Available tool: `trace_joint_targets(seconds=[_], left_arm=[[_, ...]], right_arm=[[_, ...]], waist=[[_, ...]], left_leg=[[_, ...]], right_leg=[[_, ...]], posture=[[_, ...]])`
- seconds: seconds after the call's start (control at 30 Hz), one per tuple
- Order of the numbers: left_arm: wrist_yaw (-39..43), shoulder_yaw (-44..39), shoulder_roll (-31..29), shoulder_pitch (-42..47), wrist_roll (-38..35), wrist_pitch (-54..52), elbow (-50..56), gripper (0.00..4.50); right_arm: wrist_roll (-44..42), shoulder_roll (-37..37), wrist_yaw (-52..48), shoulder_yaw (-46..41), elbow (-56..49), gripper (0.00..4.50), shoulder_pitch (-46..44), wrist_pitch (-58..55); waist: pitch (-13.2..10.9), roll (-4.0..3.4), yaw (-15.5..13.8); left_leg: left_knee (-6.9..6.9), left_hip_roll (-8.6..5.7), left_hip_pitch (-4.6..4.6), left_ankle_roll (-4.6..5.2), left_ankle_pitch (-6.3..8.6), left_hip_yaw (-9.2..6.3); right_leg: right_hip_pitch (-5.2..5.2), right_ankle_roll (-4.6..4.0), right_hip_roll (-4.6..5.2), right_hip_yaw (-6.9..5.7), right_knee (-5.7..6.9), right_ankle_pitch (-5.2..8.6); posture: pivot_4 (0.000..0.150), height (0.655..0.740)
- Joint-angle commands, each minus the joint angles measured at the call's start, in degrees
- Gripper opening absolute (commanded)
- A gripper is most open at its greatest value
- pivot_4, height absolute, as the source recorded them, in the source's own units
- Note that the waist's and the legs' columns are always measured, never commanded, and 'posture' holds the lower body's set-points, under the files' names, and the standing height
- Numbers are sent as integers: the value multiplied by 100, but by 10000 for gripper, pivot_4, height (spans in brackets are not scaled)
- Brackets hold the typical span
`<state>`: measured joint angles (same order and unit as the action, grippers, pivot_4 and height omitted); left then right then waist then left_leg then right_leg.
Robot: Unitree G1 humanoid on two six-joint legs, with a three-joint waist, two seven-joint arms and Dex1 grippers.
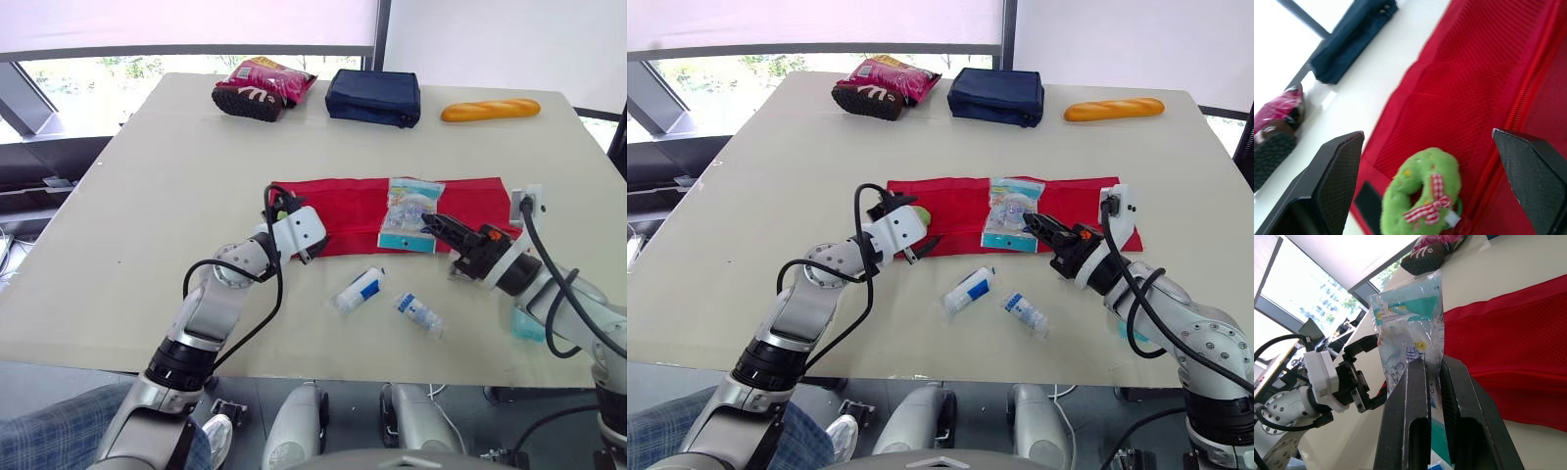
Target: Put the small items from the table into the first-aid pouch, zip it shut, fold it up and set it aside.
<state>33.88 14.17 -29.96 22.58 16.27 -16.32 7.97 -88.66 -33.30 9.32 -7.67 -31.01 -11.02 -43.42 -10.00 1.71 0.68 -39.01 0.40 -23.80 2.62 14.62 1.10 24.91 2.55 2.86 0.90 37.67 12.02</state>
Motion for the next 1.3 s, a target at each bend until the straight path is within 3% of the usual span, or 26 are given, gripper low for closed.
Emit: trace_joint_targets(seconds=[0.03,0.43,0.93,1.03,1.23,1.27,1.3], left_arm=[[113,209,-164,91,273,153,93,44741],[-404,186,-52,202,798,135,-151,44741],[-681,64,-102,212,952,294,-484,44741],[-790,21,-105,203,933,427,-523,37398],[-799,-30,-186,102,851,623,-526,10854],[-788,-34,-198,82,832,659,-526,4853],[-781,-42,-205,64,816,681,-522,3524]], right_arm=[[-83,-17,-7,-167,-240,0,-25,106],[-116,-47,8,-171,-246,0,-37,87],[-15,27,-12,-135,-230,0,-77,129],[2,57,-1,-127,-240,0,-76,139],[29,111,8,-124,-255,0,-63,144],[34,117,5,-125,-254,0,-60,143],[41,121,0,-124,-253,0,-56,142]], waist=[[0,0,-1],[0,0,-4],[0,0,-1],[0,0,0],[0,0,-3],[0,0,-2],[0,0,-2]], left_leg=[[0,0,0,0,0,0],[-1,1,1,0,0,-1],[-3,1,2,0,0,-1],[-3,1,2,0,0,-1],[-3,1,-1,0,0,-2],[-3,1,0,0,0,-1],[-3,1,0,0,0,-1]], right_leg=[[0,0,0,-1,0,0],[0,0,2,0,2,0],[0,0,3,0,4,0],[0,0,4,0,4,0],[0,0,7,-1,3,0],[0,0,7,-1,3,0],[0,0,8,-1,3,0]], posture=[[1500,7164],[1500,7164],[1500,7164],[1500,7164],[1500,7164],[1500,7164],[1500,7164]])
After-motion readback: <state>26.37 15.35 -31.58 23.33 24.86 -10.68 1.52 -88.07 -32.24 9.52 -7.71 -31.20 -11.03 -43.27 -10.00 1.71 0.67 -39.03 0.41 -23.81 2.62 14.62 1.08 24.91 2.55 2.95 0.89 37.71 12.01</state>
